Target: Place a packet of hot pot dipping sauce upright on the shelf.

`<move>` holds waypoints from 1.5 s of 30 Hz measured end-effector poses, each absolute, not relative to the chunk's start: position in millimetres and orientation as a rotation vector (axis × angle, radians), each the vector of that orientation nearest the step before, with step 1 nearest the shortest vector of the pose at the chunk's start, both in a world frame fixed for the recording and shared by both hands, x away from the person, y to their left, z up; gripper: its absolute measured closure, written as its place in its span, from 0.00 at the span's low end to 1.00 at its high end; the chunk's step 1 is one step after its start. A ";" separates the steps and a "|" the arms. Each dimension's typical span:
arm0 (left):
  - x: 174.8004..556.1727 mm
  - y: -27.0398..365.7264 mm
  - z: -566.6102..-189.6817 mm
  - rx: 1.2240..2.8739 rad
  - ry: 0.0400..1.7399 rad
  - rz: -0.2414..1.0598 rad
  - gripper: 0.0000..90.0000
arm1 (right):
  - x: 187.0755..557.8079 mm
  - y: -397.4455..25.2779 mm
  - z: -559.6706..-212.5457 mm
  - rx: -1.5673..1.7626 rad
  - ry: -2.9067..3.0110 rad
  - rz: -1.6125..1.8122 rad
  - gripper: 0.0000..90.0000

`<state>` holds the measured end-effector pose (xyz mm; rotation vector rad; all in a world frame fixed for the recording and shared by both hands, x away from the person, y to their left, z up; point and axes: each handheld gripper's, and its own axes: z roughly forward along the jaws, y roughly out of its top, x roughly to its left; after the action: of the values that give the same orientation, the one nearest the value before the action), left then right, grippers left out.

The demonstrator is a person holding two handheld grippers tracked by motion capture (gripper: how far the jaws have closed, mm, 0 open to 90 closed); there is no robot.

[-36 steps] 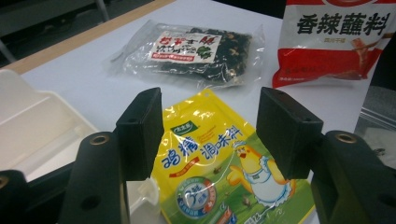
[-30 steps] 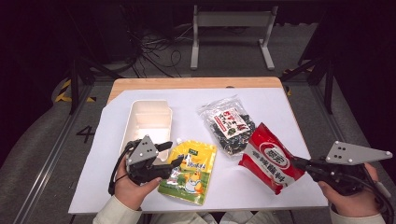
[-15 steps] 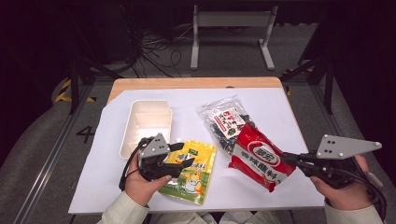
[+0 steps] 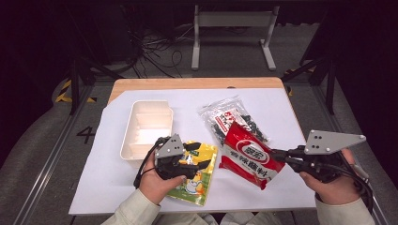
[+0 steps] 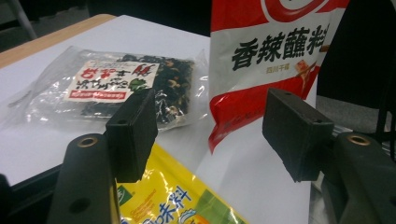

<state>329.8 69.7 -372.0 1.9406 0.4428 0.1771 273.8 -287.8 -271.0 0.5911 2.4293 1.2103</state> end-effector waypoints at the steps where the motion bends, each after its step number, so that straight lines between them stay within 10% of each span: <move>1: 330.6 67.9 -373.0 1.941 0.437 0.178 0.38 | 274.2 -285.8 -271.0 0.579 2.431 1.211 0.99; 19: 341.5 47.3 -393.1 1.924 0.349 0.025 0.38 | 276.9 -261.1 -272.2 0.428 2.447 1.297 0.99; 23: 339.8 43.5 -394.7 1.920 0.307 0.010 0.49 | 277.5 -258.4 -273.8 0.422 2.447 1.299 0.99; 29: 338.9 48.4 -394.4 1.954 0.245 0.002 0.97 | 280.8 -263.4 -275.8 0.458 2.429 1.329 0.99; 45: 333.4 57.9 -382.6 1.984 0.303 0.030 1.00 | 284.8 -279.0 -280.5 0.536 2.329 1.464 0.83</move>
<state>333.4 57.9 -382.6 1.9845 0.3030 0.0298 284.8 -279.0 -280.5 0.5362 2.3288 1.4643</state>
